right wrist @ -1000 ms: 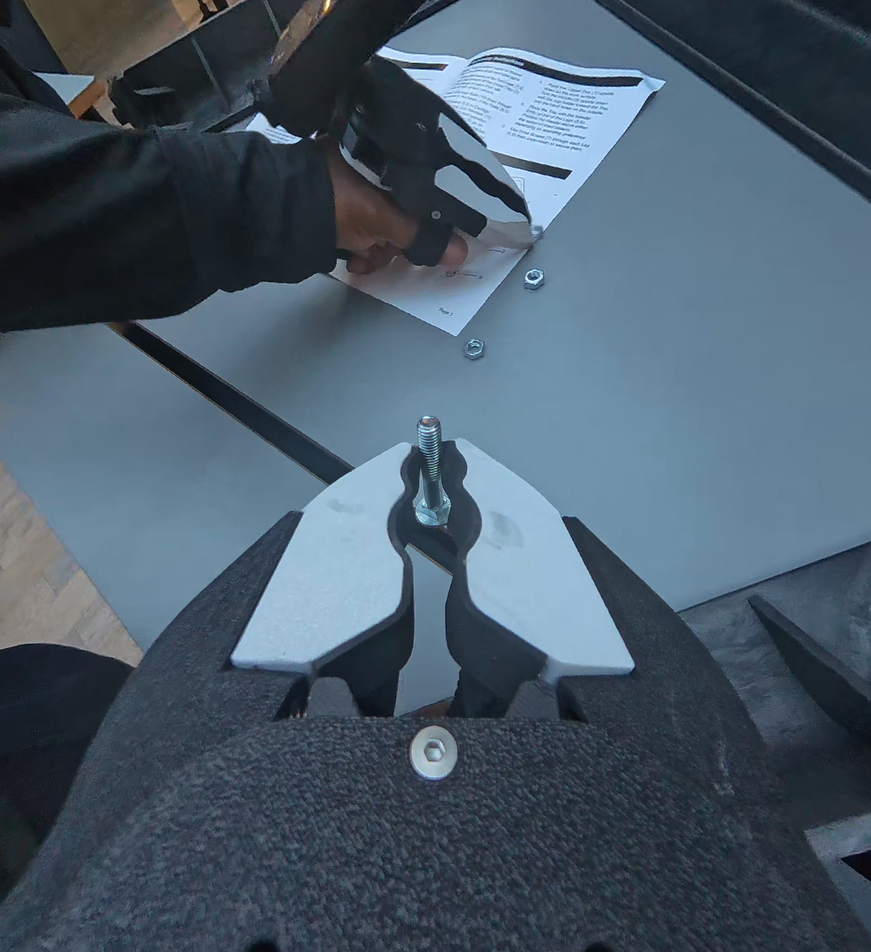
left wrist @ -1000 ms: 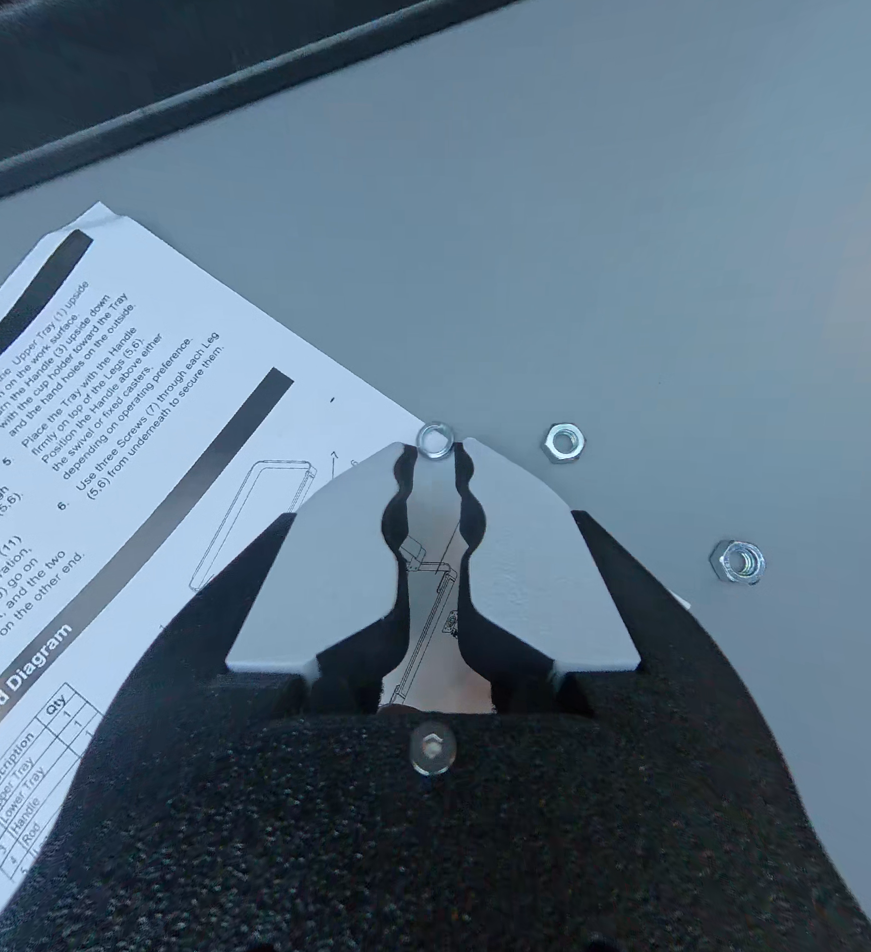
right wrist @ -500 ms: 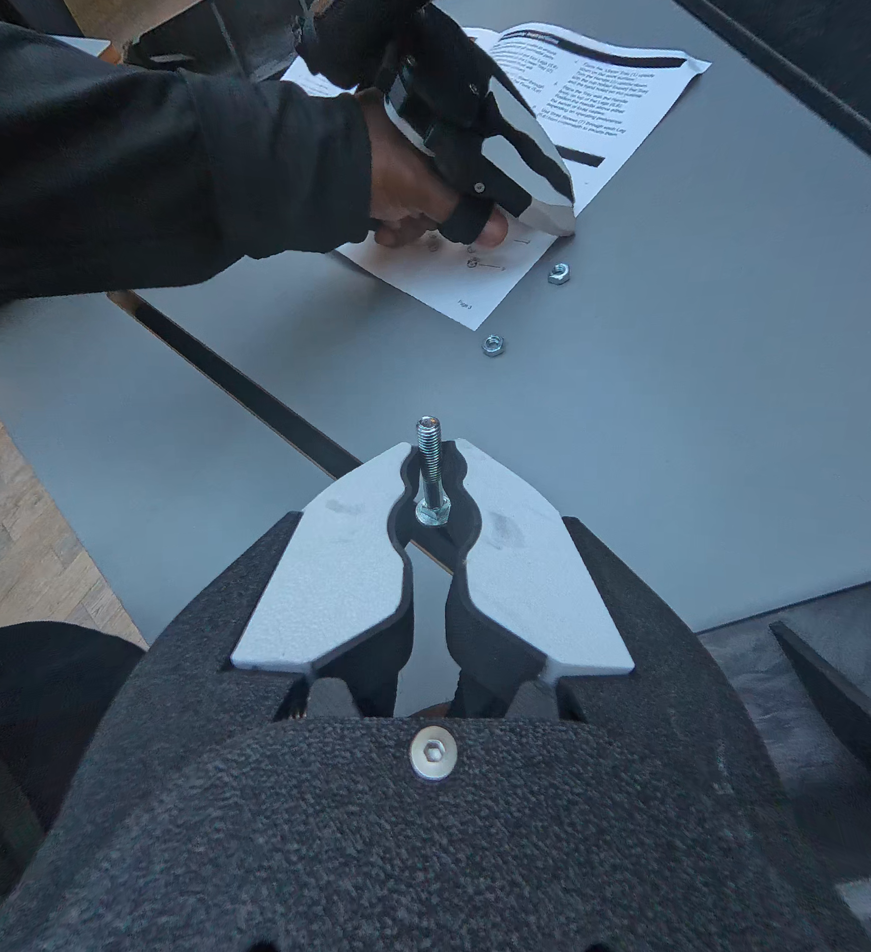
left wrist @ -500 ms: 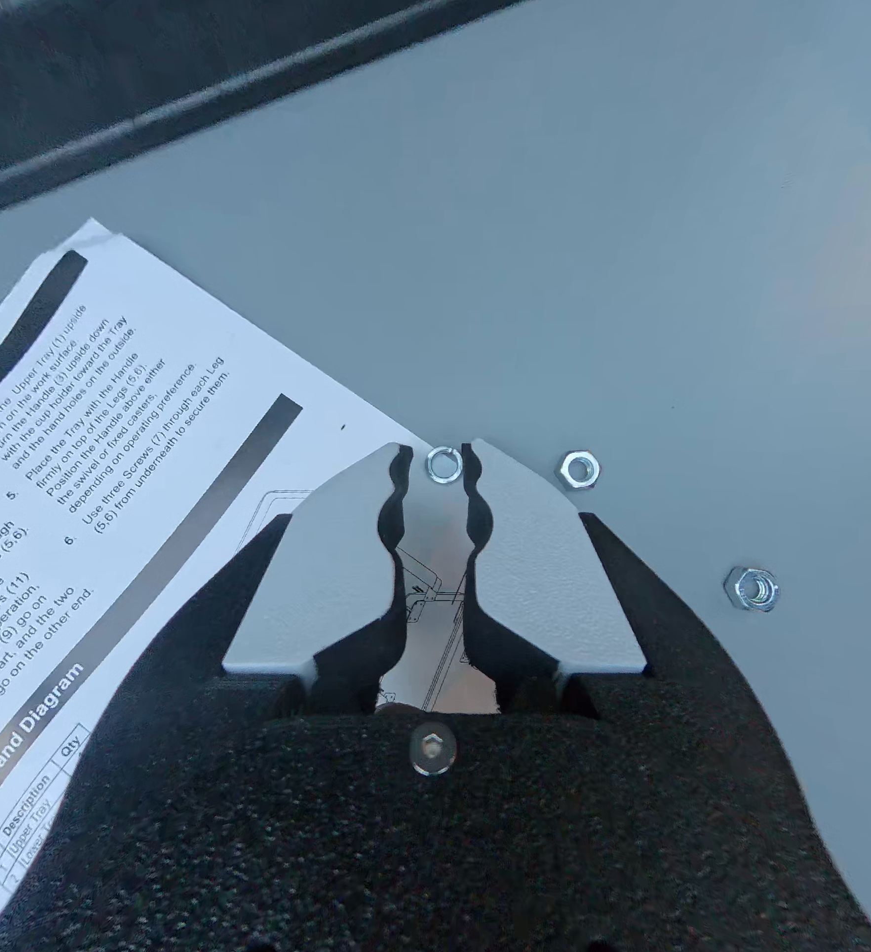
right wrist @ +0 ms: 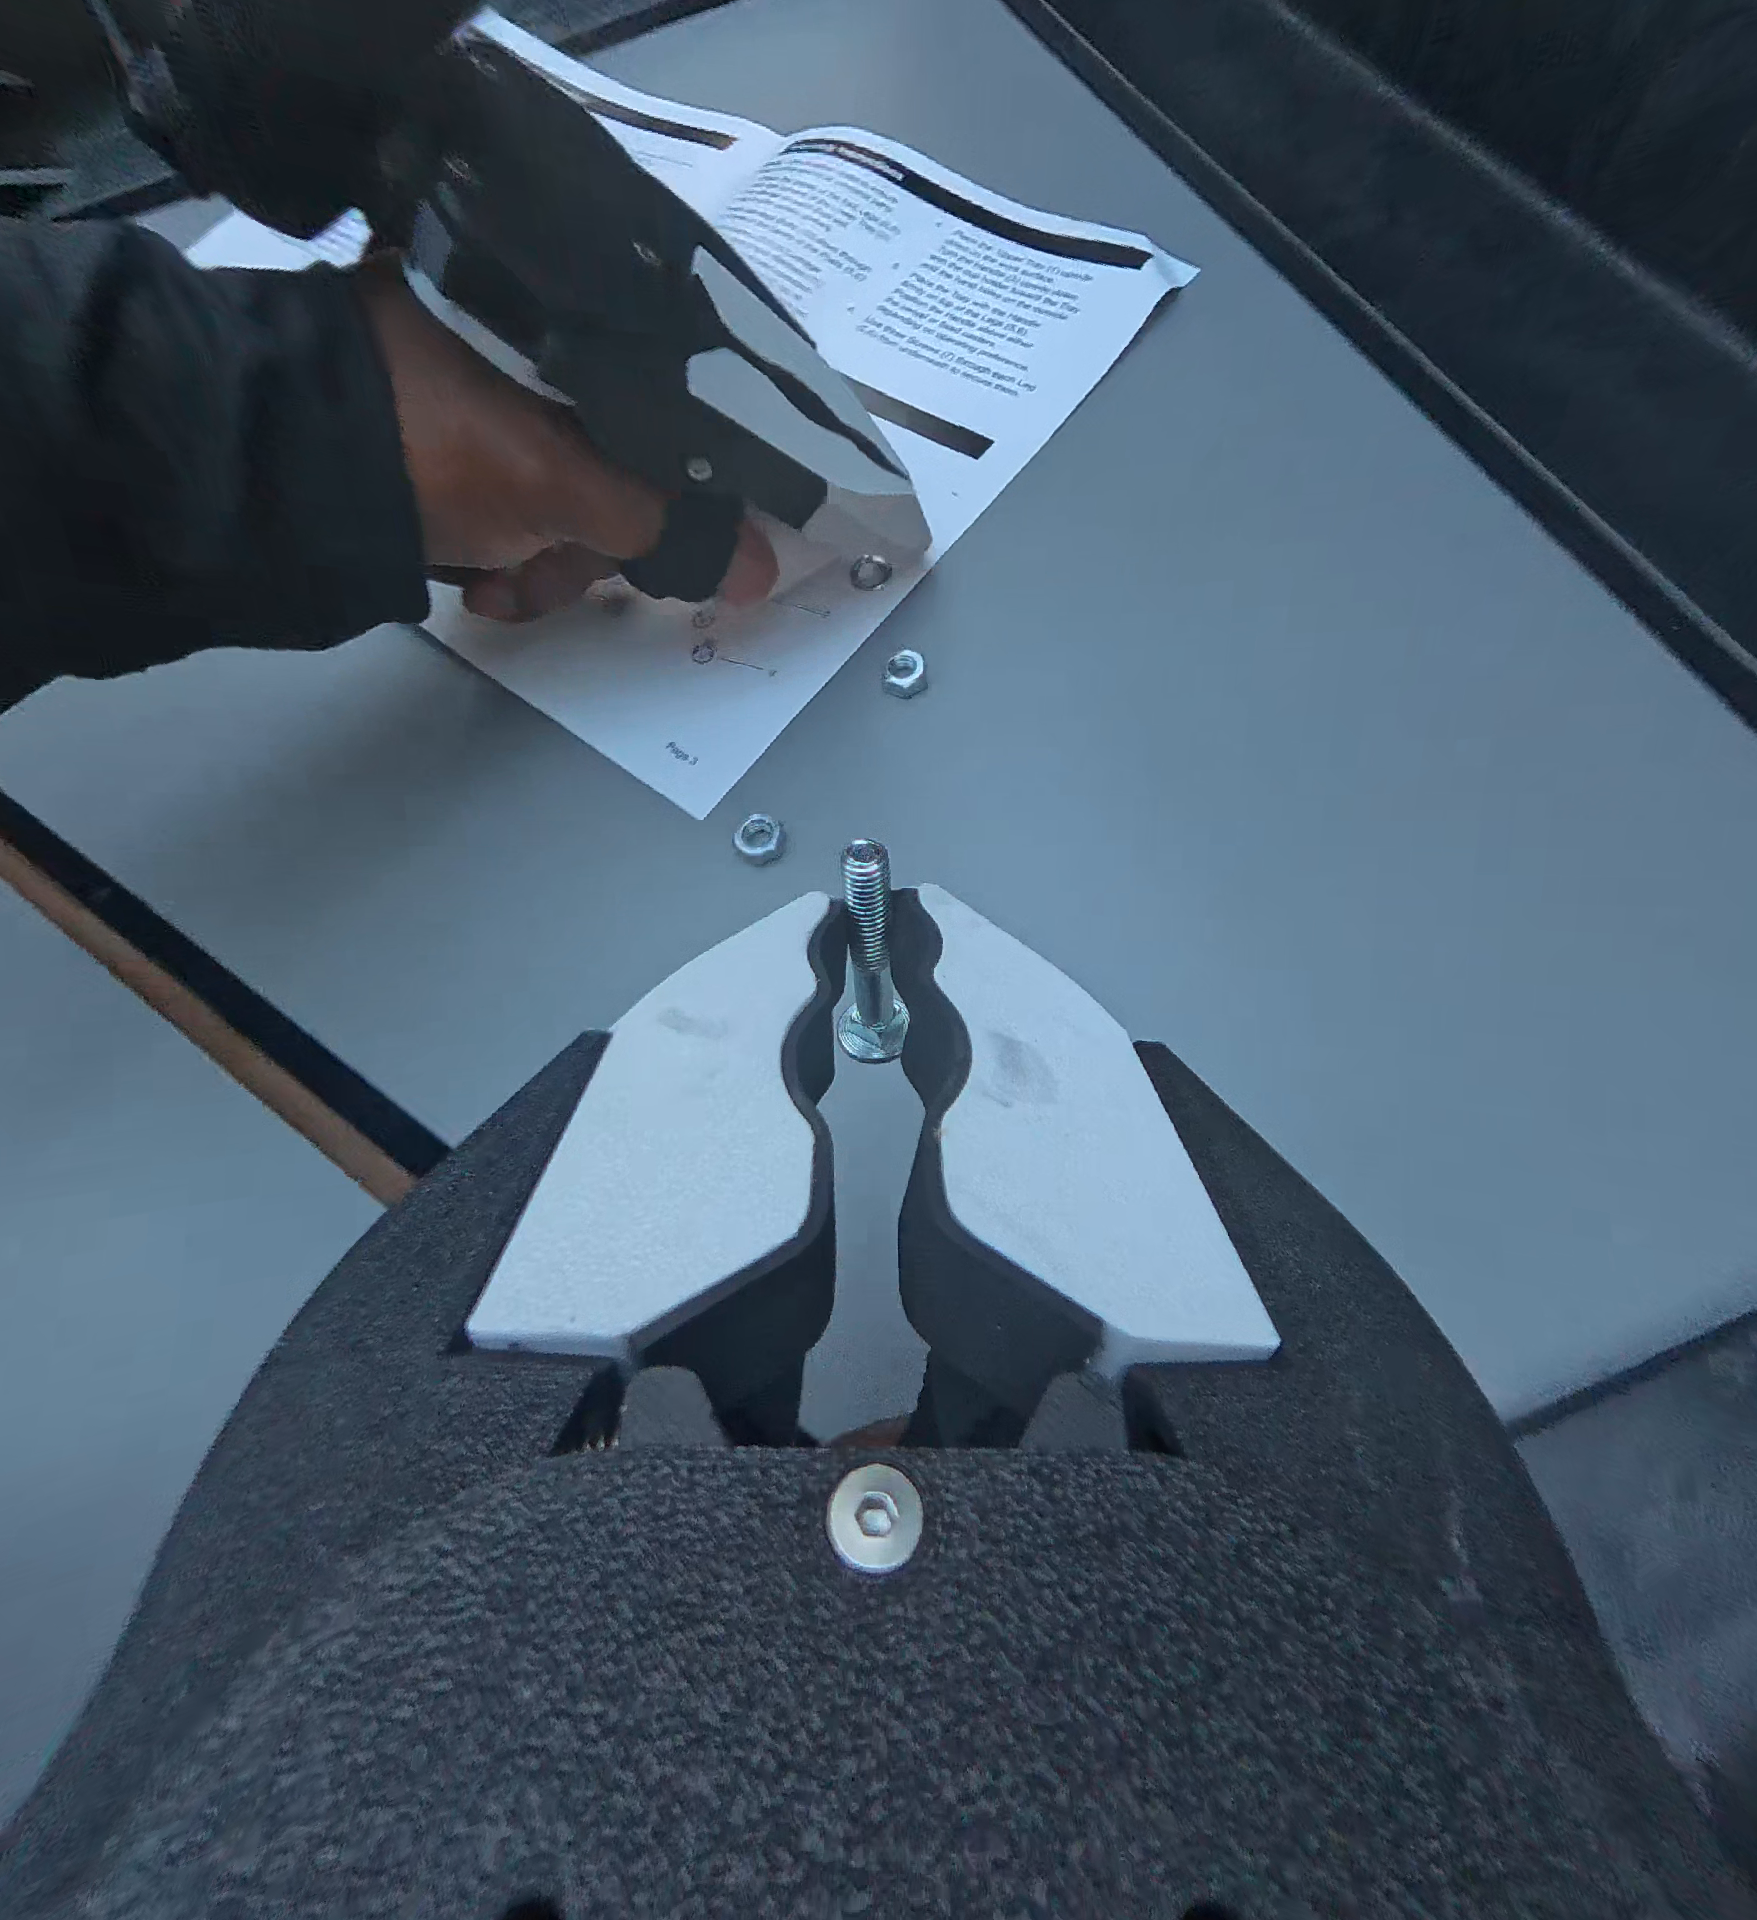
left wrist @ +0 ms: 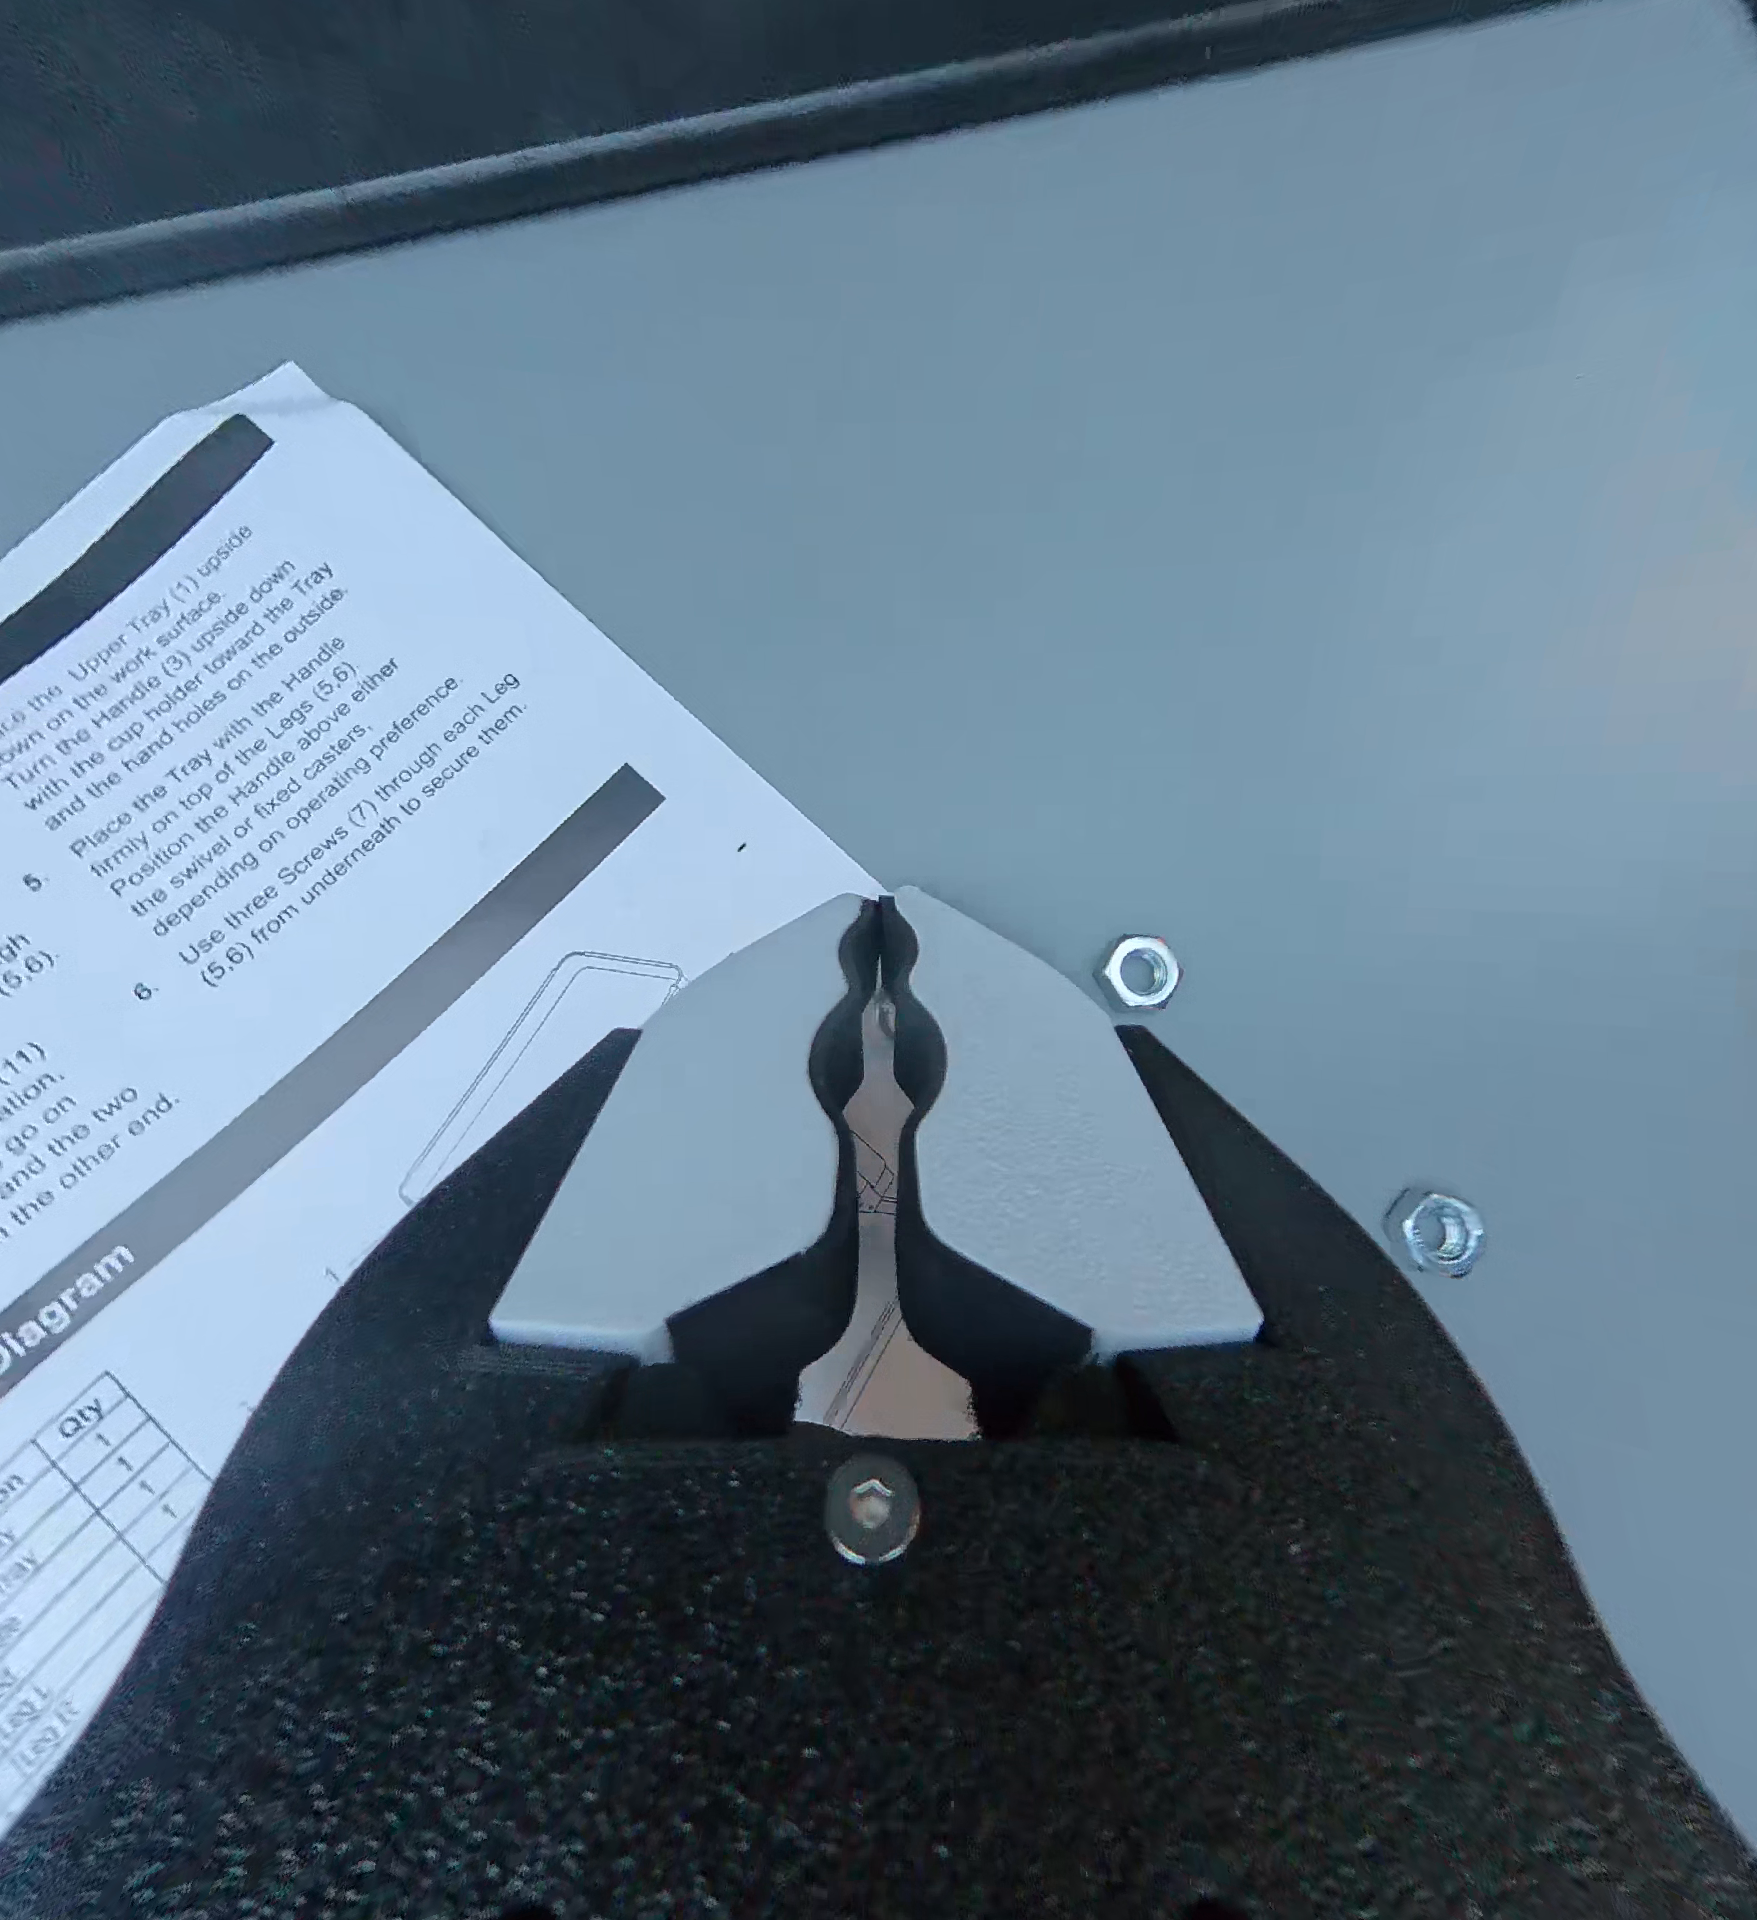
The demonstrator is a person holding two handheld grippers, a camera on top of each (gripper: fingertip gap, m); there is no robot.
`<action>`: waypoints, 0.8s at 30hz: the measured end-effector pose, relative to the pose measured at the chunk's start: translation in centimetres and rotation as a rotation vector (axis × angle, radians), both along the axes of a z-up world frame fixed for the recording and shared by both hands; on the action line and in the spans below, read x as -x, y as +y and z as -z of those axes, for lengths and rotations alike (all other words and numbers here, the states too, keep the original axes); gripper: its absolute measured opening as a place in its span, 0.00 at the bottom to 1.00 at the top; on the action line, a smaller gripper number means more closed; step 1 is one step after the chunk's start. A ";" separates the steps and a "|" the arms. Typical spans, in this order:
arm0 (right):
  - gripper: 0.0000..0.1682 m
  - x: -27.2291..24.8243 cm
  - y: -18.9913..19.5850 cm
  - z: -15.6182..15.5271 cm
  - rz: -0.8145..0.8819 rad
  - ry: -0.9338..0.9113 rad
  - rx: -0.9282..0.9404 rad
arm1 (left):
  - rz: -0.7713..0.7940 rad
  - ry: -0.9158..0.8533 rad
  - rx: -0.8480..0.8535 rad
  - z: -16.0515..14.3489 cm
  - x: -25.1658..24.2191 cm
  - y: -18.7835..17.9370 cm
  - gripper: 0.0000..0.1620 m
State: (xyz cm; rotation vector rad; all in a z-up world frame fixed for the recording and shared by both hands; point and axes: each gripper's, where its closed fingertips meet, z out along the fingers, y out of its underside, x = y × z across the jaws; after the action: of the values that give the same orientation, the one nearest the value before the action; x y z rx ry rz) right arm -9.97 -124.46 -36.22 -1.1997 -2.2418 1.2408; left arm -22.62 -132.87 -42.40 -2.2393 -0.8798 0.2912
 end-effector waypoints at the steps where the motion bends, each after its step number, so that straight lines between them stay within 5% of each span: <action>1: 0.06 0.4 -0.2 0.4 0.009 -0.008 0.001 | -0.021 -0.011 -0.041 -0.4 0.0 0.0 0.00; 8: 0.06 1.3 -1.2 1.7 0.018 -0.041 0.043 | -0.126 -0.040 -0.218 -2.7 -0.3 -1.3 0.02; 24: 0.06 0.1 -1.3 1.5 -0.023 -0.055 0.083 | 0.024 0.050 0.057 0.5 -1.4 -0.8 0.14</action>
State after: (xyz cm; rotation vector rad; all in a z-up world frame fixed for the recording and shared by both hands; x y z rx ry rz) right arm -10.10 -125.80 -37.73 -1.2560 -2.2701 1.3369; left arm -21.26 -133.64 -42.87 -2.2836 -0.8272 0.3641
